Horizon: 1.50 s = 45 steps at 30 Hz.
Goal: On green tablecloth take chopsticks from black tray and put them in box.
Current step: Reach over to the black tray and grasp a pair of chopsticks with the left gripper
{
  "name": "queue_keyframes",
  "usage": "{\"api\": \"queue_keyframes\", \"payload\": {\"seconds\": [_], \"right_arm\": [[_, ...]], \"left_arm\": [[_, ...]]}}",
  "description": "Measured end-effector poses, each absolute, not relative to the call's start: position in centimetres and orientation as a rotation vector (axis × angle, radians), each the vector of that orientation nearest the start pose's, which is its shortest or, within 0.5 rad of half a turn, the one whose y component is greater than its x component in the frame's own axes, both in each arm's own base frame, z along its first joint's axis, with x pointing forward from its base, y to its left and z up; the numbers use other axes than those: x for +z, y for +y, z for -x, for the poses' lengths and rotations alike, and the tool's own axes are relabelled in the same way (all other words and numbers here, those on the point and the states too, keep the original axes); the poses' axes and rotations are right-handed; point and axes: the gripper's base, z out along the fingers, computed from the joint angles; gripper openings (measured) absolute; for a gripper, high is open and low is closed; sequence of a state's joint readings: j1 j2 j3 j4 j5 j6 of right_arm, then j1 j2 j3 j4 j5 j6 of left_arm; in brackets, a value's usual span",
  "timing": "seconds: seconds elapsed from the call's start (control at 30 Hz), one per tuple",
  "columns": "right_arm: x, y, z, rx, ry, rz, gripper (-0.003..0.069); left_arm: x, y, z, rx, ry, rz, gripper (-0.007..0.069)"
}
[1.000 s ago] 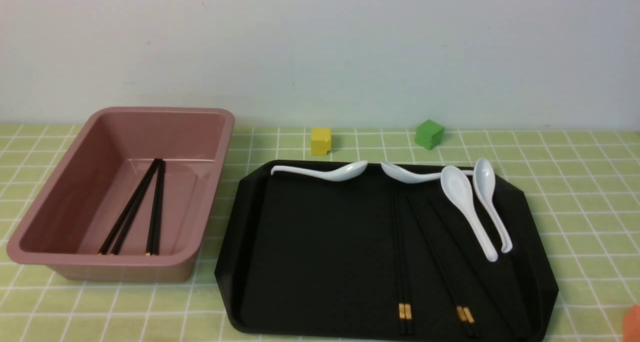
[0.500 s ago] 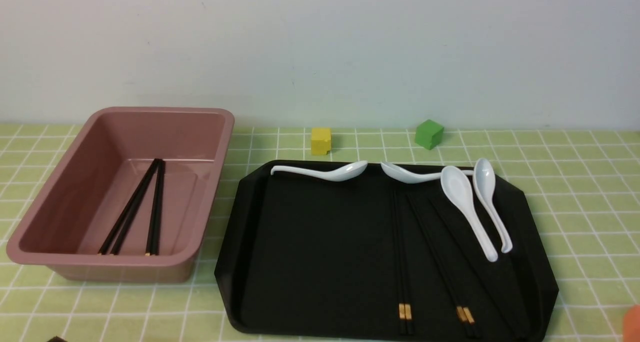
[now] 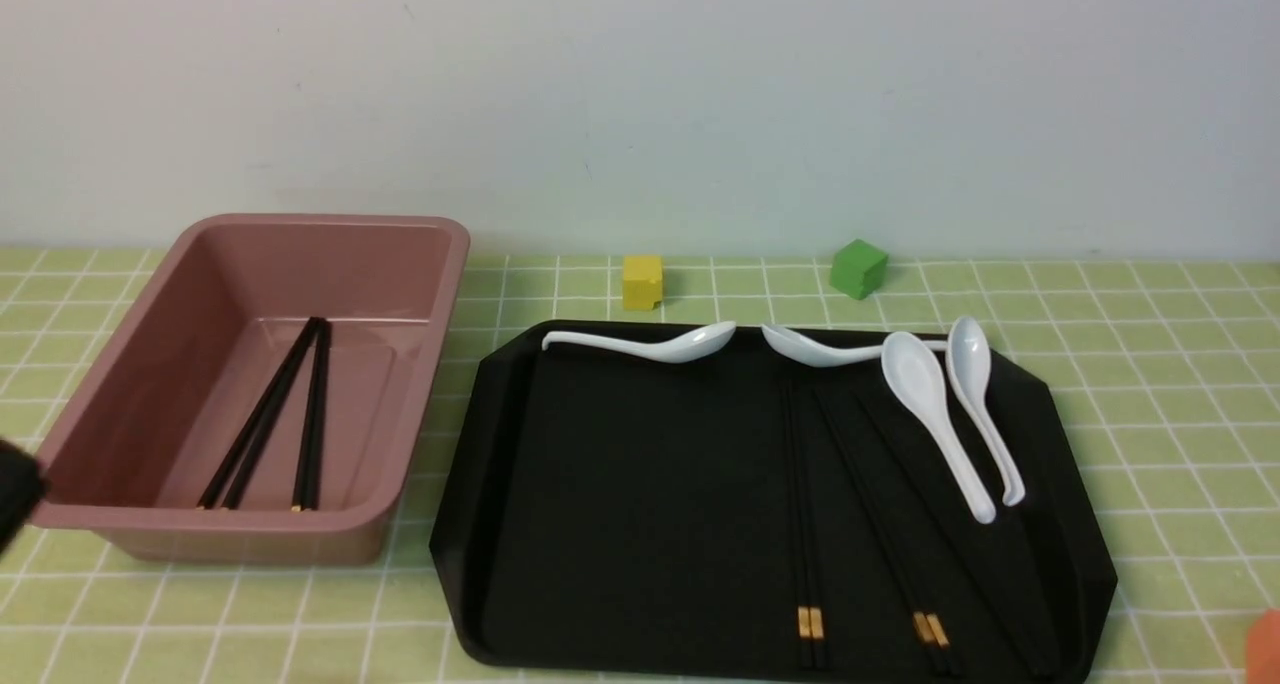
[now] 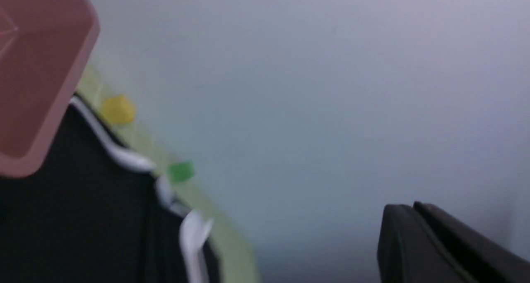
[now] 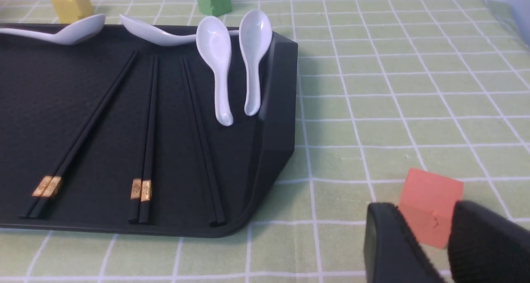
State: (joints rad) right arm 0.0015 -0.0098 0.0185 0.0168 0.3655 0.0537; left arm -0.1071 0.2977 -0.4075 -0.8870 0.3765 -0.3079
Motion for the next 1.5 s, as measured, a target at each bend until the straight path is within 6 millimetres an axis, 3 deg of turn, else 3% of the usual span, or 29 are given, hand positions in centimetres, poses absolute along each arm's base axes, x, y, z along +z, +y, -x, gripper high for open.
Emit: {"api": "queue_keyframes", "payload": {"seconds": [0.2, 0.33, 0.37, 0.47, 0.53, 0.6, 0.77, 0.9, 1.1, 1.23, 1.33, 1.5], "right_arm": [[17.5, 0.1, -5.3, 0.055, 1.857, -0.059, 0.024], [17.5, 0.1, -5.3, 0.055, 1.857, -0.059, 0.024], [17.5, 0.1, -5.3, 0.055, 1.857, -0.059, 0.024], [17.5, 0.1, -5.3, 0.055, 1.857, -0.059, 0.024], [17.5, 0.1, -5.3, 0.055, 1.857, -0.059, 0.024], [17.5, 0.1, -5.3, 0.055, 1.857, -0.059, 0.024], [17.5, 0.1, -5.3, 0.055, 1.857, -0.059, 0.024], [17.5, 0.1, -5.3, 0.055, 1.857, -0.059, 0.024], [17.5, 0.1, -5.3, 0.055, 1.857, -0.059, 0.024], [17.5, 0.1, -5.3, 0.055, 1.857, -0.059, 0.024], [17.5, 0.1, -5.3, 0.055, 1.857, -0.059, 0.024], [17.5, 0.1, -5.3, 0.055, 1.857, -0.059, 0.024]], "left_arm": [[30.6, -5.5, -13.3, -0.875, 2.478, 0.451, -0.0013], [29.6, -5.6, -17.2, -0.744, 2.751, 0.393, -0.0013], [29.0, -6.0, -19.3, -0.714, 2.85, 0.37, -0.0013], [28.0, -8.0, -21.8, -0.691, 2.954, 0.272, -0.0013], [27.5, -9.1, -22.6, -0.684, 2.985, 0.24, -0.0013], [26.3, -12.1, -23.9, -0.66, 3.038, 0.178, -0.0013], [23.6, -16.9, -25.9, -0.522, 3.085, 0.103, 0.0025], [22.4, -20.2, -27.3, -0.439, 3.044, 0.085, 0.0142], [23.3, -25.0, -29.2, -0.473, 2.99, 0.014, 0.0288], [23.7, -28.8, -30.6, -0.476, 2.996, -0.073, 0.0309], [22.7, -31.5, -31.4, -0.418, 3.022, -0.107, 0.031], [20.2, -34.4, -32.6, -0.337, 3.034, -0.033, 0.031]]}}
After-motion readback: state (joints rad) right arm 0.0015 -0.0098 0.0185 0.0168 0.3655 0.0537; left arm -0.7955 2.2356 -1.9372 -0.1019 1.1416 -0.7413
